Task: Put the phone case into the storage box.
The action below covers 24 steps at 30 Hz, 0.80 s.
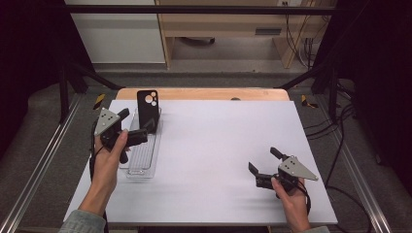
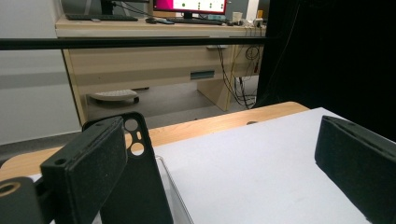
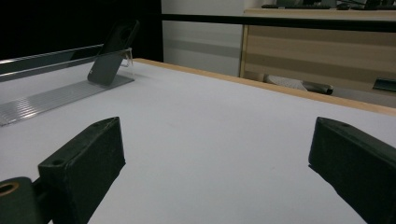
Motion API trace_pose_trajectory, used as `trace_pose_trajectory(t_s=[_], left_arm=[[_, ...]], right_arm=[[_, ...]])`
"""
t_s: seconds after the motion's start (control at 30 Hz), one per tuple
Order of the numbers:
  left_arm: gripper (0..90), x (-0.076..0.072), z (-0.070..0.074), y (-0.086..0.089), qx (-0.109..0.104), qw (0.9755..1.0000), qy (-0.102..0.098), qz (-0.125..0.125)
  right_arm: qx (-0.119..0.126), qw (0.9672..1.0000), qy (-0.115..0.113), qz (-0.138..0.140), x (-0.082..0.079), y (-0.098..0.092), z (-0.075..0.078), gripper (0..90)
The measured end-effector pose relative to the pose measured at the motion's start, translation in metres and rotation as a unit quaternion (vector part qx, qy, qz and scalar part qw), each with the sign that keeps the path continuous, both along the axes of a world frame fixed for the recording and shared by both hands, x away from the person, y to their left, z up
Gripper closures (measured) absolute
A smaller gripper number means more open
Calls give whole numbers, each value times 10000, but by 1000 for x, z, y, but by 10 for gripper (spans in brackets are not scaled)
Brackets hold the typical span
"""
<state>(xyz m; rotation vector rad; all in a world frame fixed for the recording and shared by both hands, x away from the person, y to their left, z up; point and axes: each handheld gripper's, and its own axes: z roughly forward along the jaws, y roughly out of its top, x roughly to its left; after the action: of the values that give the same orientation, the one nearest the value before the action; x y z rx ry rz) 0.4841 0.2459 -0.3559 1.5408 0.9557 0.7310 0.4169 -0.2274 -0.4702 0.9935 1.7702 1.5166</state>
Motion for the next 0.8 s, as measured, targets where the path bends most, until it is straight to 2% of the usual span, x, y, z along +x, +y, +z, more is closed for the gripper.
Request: trace_pose_trajectory(t_s=[0.13,0.27,0.43,0.8], left_arm=[[19,-4,2,-2,39,10000,6,-53],[19,-7,6,-6,195,9996,-49,-176],[18,-16,11,-10,202,9994,-143,-262],[17,-32,17,-15,291,9985,-208,-411]], right_arm=[[-6,10000,9,15,0,0,0,38],[-15,10000,15,20,0,-1,0,40],[-5,10000,53,21,0,-2,0,38],[-49,10000,26,63,0,0,0,29]])
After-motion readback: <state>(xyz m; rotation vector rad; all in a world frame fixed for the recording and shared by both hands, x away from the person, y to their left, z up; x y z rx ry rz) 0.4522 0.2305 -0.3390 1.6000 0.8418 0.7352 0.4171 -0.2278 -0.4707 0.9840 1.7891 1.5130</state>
